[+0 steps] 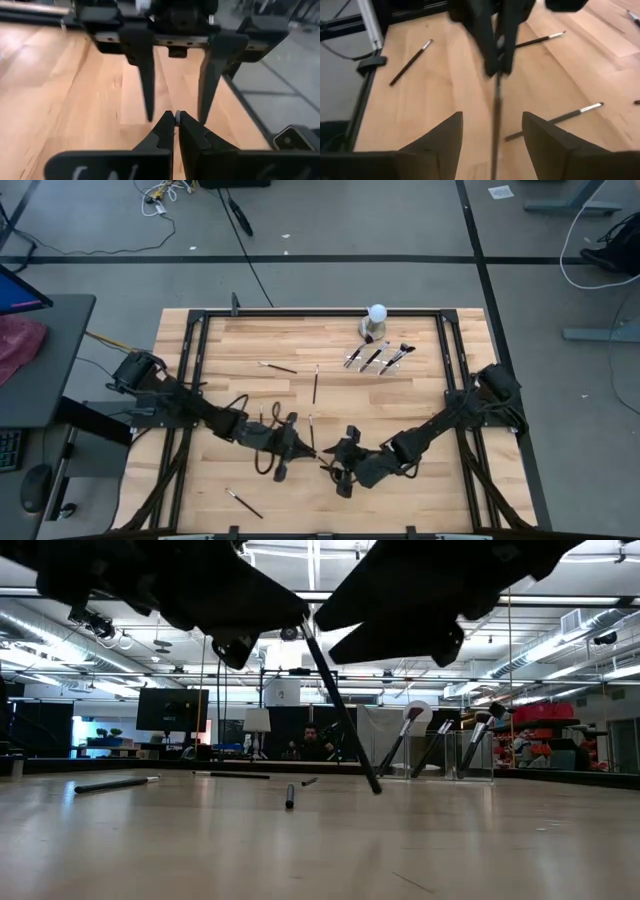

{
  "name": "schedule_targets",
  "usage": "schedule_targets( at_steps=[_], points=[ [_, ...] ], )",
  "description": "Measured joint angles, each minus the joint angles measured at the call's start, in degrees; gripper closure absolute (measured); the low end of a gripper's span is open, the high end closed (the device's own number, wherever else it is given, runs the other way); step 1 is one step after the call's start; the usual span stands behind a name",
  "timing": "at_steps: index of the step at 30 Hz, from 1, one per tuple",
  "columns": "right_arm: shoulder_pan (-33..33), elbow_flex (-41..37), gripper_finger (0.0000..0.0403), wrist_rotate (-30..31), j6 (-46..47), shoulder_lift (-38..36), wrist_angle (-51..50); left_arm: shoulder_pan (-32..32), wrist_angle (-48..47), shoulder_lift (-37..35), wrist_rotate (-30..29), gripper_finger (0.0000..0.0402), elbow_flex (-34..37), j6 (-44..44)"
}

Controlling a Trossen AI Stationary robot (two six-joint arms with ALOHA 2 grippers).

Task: Put items in baskets/containers
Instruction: Put the eyeshadow brush into the transparent organizer

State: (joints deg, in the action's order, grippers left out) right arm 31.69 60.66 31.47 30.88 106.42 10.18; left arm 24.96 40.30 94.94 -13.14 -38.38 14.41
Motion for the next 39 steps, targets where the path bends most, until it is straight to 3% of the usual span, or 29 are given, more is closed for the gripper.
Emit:
schedule_targets(
  at_steps=[6, 15, 22, 26, 34, 39],
  points=[
    [-1.47, 0.0, 0.0228, -1.15, -1.37, 0.12, 1.02, -0.16, -8.56, 0.0, 0.59, 0.0391, -4.74, -1.19],
    [-1.63, 0.0, 0.03, -3.92, -5.98, 0.14, 4.3, -0.16, -8.41, 0.0, 0.58, 0.0388, -5.35, -1.57],
    [-1.65, 0.0, 0.0384, -3.81, -6.11, 0.14, 4.26, -0.14, -7.67, -0.02, 0.45, 0.0386, -5.33, -1.58],
    [-1.63, 0.0, 0.0387, -3.2, -6.14, 0.47, 4.8, -0.07, -6.7, -0.02, -0.23, 0.0374, -5.32, -2.0],
    [-0.39, -0.09, 0.0395, 6.95, -5.19, 2.52, 4.59, -0.17, -8.88, -4.53, -0.99, 0.0281, -5.35, -4.64],
    [1.39, -0.16, 0.0392, 19.6, -5.35, 0.82, 2.23, 0.27, -17.97, -9.35, -5.98, 0.0238, -4.97, -4.61]
  ],
)
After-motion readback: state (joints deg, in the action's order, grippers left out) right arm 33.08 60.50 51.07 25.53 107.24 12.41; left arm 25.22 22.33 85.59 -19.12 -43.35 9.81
